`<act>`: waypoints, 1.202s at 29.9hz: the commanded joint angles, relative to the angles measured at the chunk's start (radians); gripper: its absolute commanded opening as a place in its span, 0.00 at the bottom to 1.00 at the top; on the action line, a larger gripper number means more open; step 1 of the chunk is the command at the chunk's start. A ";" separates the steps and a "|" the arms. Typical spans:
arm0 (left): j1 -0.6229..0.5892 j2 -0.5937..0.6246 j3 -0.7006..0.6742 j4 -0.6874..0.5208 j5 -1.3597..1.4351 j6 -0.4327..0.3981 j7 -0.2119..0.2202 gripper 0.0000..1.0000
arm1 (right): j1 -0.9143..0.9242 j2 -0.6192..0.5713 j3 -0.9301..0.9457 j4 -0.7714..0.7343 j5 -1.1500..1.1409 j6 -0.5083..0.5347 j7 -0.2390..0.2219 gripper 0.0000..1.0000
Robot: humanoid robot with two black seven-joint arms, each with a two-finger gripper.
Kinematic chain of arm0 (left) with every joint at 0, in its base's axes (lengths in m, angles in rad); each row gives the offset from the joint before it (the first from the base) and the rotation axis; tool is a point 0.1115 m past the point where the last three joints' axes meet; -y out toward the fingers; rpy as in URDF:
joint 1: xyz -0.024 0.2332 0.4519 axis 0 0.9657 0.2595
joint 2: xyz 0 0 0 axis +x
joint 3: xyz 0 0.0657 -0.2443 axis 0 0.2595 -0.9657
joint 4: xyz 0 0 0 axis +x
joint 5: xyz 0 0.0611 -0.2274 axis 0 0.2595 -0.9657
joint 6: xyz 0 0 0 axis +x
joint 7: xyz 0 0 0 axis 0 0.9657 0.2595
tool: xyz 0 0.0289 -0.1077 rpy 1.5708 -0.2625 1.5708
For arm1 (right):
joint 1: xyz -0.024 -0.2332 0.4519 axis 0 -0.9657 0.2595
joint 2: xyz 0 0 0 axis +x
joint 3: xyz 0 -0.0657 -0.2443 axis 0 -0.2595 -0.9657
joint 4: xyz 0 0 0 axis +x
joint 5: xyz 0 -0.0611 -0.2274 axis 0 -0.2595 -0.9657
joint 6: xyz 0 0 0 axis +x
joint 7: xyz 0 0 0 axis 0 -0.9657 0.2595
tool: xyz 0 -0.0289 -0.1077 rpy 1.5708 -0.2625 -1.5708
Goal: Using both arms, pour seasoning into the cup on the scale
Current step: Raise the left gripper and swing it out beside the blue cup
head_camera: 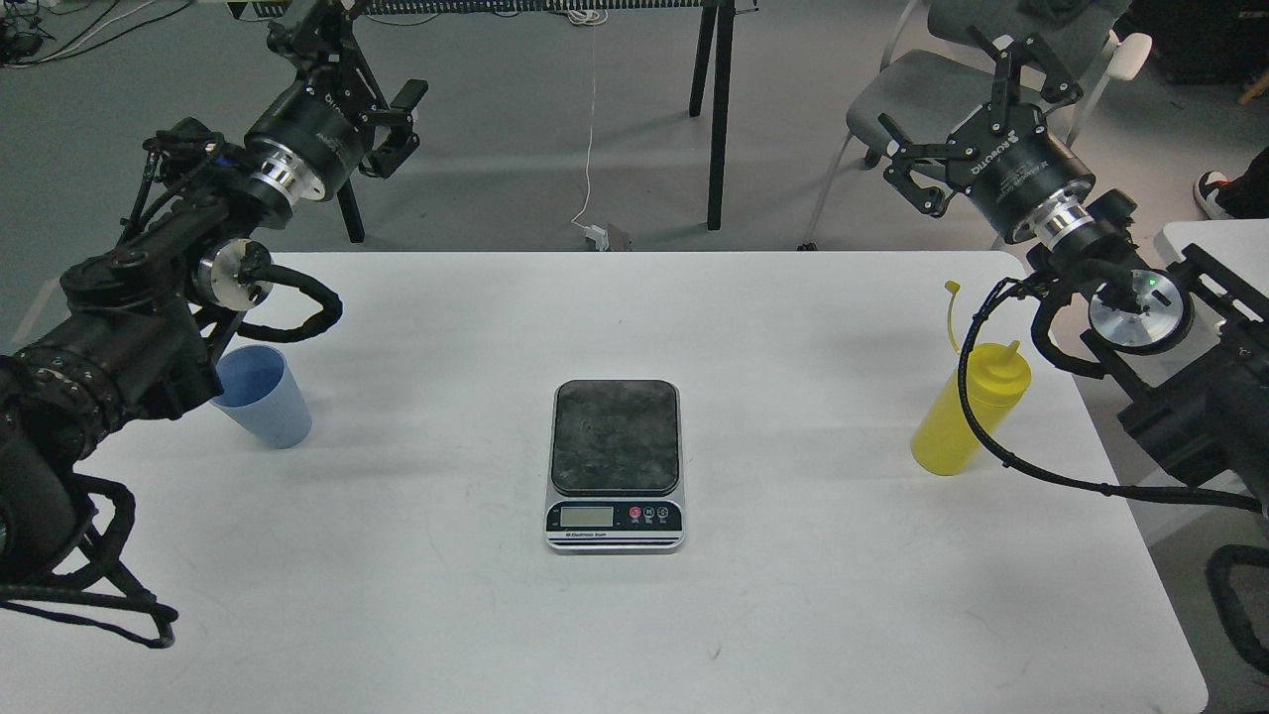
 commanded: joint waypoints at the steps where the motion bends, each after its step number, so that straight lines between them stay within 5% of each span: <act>1: -0.001 0.001 -0.001 0.003 0.001 -0.001 0.000 1.00 | 0.000 -0.001 0.000 0.000 0.000 0.000 -0.001 0.99; 6: -0.002 -0.005 0.012 0.001 0.011 0.082 0.000 0.96 | 0.000 -0.001 0.000 0.000 0.000 0.000 0.000 0.99; 10: -0.005 0.016 -0.004 0.002 0.034 0.001 0.000 1.00 | 0.000 -0.001 0.000 0.001 0.000 0.000 0.000 0.99; 19: -0.001 0.074 0.022 -0.004 0.068 -0.001 0.000 1.00 | 0.000 -0.001 -0.001 0.001 0.000 0.000 -0.001 0.99; 25: -0.013 0.139 0.337 0.001 0.497 -0.001 0.000 1.00 | 0.000 -0.002 -0.001 0.003 0.000 0.000 0.000 0.99; 36: -0.067 0.395 0.351 -0.007 0.961 0.024 0.000 1.00 | -0.012 -0.007 0.000 0.018 0.000 0.000 0.000 0.99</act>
